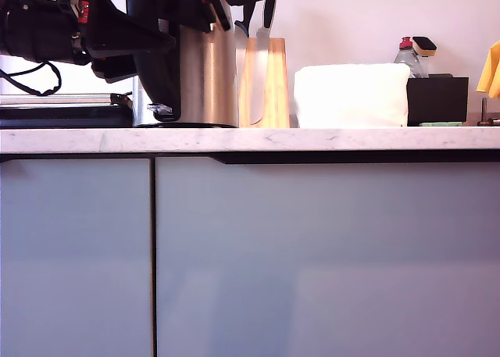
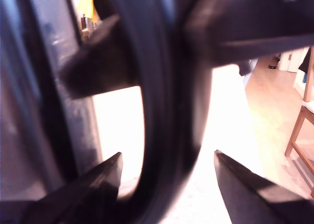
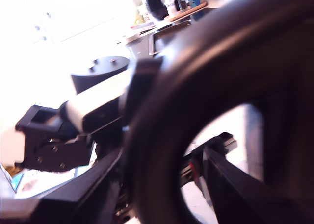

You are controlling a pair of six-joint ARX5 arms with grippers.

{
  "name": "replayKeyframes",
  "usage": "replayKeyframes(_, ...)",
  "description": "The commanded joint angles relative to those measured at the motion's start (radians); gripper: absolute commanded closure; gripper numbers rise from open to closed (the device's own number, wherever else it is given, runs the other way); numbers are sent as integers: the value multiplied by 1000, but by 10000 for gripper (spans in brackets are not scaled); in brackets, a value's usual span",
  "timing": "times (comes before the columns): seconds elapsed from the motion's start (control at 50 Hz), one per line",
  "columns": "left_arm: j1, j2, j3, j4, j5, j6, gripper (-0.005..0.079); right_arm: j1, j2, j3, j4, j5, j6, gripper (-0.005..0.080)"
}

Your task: Pick up the kettle and place it to the side

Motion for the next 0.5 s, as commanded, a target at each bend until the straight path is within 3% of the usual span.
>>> replayKeyframes(0.0,-1,11,16,4,3,-5,235,9,8,10,2,-4,-7,296)
replayKeyframes(0.14,-1,11,17,0,3,-5,280,13,21,10,13,4,-34,302)
replayKeyframes(0.28,-1,11,17,-14,-3,-4,394,14,38,11,51,14,-24,355)
replayKeyframes(0.36,-1,11,17,-16,-3,-4,498,14,40,11,76,41,-24,418)
replayKeyframes(0.48,5,11,17,-15,-3,10,712,14,40,11,71,43,-24,597)
